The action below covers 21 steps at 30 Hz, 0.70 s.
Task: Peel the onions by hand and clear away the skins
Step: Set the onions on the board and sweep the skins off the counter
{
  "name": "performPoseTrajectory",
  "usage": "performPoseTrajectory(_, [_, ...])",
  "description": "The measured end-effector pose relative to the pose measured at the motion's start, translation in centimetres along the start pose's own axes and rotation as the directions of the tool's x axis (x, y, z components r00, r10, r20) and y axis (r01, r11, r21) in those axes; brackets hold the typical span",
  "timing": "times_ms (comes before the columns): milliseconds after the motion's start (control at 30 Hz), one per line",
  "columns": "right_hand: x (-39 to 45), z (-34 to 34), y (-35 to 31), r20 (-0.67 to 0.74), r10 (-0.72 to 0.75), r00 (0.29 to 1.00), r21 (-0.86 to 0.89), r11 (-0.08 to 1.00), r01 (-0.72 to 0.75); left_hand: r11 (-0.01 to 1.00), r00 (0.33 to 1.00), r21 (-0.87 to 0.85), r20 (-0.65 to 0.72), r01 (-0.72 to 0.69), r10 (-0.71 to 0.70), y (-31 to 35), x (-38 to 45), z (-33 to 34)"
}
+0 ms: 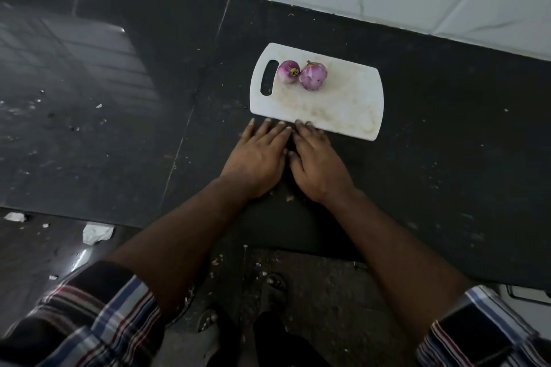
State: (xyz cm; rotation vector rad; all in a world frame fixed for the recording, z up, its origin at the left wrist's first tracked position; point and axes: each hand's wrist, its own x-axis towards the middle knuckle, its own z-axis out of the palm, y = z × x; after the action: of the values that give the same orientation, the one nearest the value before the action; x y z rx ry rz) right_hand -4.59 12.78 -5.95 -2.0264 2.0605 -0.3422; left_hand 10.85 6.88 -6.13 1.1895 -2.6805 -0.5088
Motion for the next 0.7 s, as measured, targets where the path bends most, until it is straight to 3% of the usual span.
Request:
performPoseTrajectory(100, [-2.9,0.0,-0.8,0.001,-0.090,0.996,0.120,0.989,0.089,0.990,0.998,-0.129,-0.043,-0.057,0.052,1.1,-3.3,0.1])
performPoseTrajectory(200, [-5.6,-0.8,-0.5,-0.094,-0.134,0.987,0.215,0.965,0.151,0.958,0.997,-0.286,-0.072,-0.021,0.000,1.4,-6.8,-0.9])
performPoseTrajectory(267, [-5.4,-1.5,0.5,-0.193,-0.031,0.981,0.217,0.974,0.073,0.920,0.980,-0.388,-0.155,0.054,-0.123,1.0,-7.6,-1.7])
performPoseTrajectory(333, [-4.3,-1.7,1.2,-0.154,0.135,0.979,0.211,0.972,-0.101,0.837,0.919,-0.521,-0.223,0.169,-0.324,0.7,-7.9,-2.2])
performPoseTrajectory(400, [-3.5,-0.9,0.6,-0.061,0.177,0.982,0.138,0.976,-0.167,0.641,0.848,-0.733,-0.174,0.227,-0.500,1.1,-8.6,-2.5])
performPoseTrajectory(467, [-3.3,0.1,-0.9,-0.041,0.109,0.993,0.105,0.989,-0.104,0.222,0.807,-0.954,0.031,0.199,-0.589,2.4,-9.8,-2.8])
performPoseTrajectory(533, [-4.1,0.8,-3.0,-0.046,-0.010,0.999,0.116,0.993,0.015,-0.191,0.811,-0.962,0.267,0.195,-0.520,3.3,-11.9,-3.3])
performPoseTrajectory(567, [-4.7,1.0,-4.0,-0.034,-0.069,0.997,0.152,0.986,0.073,-0.339,0.814,-0.906,0.388,0.252,-0.432,3.6,-13.1,-3.5])
performPoseTrajectory(633, [-5.8,0.9,-5.3,-0.014,-0.134,0.991,0.309,0.942,0.132,-0.465,0.762,-0.751,0.610,0.469,-0.216,3.7,-15.6,-2.9])
performPoseTrajectory(700, [-5.9,0.4,-5.3,-0.126,-0.024,0.992,0.493,0.866,0.083,-0.484,0.636,-0.590,0.767,0.647,-0.084,3.4,-17.0,-1.1])
